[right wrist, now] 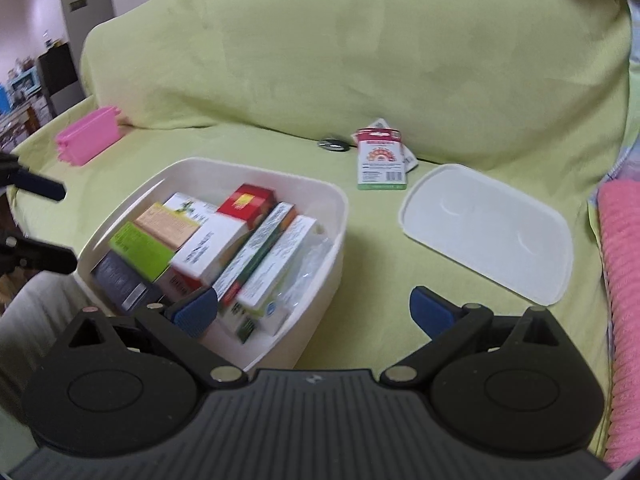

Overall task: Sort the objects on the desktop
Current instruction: 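Raise the right gripper out of the bin and pull it back, then move the left gripper toward the white card with the round metal part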

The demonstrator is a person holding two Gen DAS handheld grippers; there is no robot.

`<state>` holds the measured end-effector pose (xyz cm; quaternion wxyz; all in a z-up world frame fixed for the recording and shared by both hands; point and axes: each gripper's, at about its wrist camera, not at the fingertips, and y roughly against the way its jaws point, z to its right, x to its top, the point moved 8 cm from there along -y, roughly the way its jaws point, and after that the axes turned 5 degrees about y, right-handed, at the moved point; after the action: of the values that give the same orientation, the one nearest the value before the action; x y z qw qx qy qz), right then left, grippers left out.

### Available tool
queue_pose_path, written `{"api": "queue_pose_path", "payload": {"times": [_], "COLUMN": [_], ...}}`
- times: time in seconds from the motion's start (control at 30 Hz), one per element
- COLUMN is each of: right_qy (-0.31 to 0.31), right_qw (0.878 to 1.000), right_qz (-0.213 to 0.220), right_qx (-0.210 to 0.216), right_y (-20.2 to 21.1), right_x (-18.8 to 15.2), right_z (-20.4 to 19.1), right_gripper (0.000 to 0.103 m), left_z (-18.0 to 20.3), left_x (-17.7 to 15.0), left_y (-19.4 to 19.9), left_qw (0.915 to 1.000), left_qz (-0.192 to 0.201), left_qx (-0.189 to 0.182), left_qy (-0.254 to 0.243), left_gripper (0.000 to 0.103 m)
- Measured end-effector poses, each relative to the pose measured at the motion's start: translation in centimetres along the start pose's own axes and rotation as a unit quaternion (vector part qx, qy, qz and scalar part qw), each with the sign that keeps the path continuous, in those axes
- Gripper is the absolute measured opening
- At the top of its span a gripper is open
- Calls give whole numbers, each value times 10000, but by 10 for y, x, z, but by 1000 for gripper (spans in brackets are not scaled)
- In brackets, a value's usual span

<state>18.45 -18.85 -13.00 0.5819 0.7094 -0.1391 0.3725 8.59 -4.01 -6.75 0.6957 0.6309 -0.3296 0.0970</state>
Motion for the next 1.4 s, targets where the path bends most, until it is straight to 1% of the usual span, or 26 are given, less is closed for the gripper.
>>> {"api": "queue_pose_path", "payload": {"times": [0.13, 0.43, 0.57, 0.7, 0.93, 0.97, 1.0, 1.03, 1.1, 1.13, 1.23, 1.27, 1.4], "right_qy": [-163, -309, -418, -450, -492, -489, -501, -551, -765, -896, -1221, -1307, -1534], "right_qw": [9998, 9992, 9989, 9987, 9987, 9988, 9987, 9984, 9968, 9957, 9921, 9909, 9876], "right_qz": [-81, -189, -159, -161, -119, -94, -66, -57, -96, -125, -184, -202, -263], "right_qx": [-62, -144, -146, -170, -73, -19, 49, 116, 198, 216, 228, 249, 209], "right_y": [-14, -50, -69, -93, -139, -146, -154, -162, -180, -190, -220, -230, -265], "right_x": [5, 20, 28, 40, 63, 67, 72, 77, 85, 89, 100, 103, 116], "right_z": [20, 63, 84, 104, 132, 134, 137, 139, 146, 150, 162, 165, 176], "right_gripper": [101, 101, 101, 101, 100, 98, 91, 88, 65, 61, 53, 48, 44], "left_z": [-4, -15, -17, -16, -17, -20, -22, -24, -28, -30, -33, -33, -34], "left_x": [15, 69, 96, 125, 167, 172, 177, 182, 189, 193, 202, 206, 216], "left_y": [-17, -66, -91, -119, -177, -186, -194, -203, -218, -226, -247, -254, -278], "left_qw": [9999, 9996, 9994, 9989, 9973, 9972, 9970, 9969, 9968, 9967, 9962, 9960, 9952], "left_qz": [-92, -98, -77, -6, -39, -60, -80, -101, -138, -154, -204, -219, -271], "left_qx": [-51, -253, -298, -376, -598, -611, -625, -639, -648, -659, -722, -750, -828], "left_qy": [-34, -44, -186, -297, -417, -431, -445, -459, -457, -447, -433, -434, -437], "left_gripper": [102, 102, 102, 102, 102, 102, 102, 102, 102, 102, 101, 101, 101]}}
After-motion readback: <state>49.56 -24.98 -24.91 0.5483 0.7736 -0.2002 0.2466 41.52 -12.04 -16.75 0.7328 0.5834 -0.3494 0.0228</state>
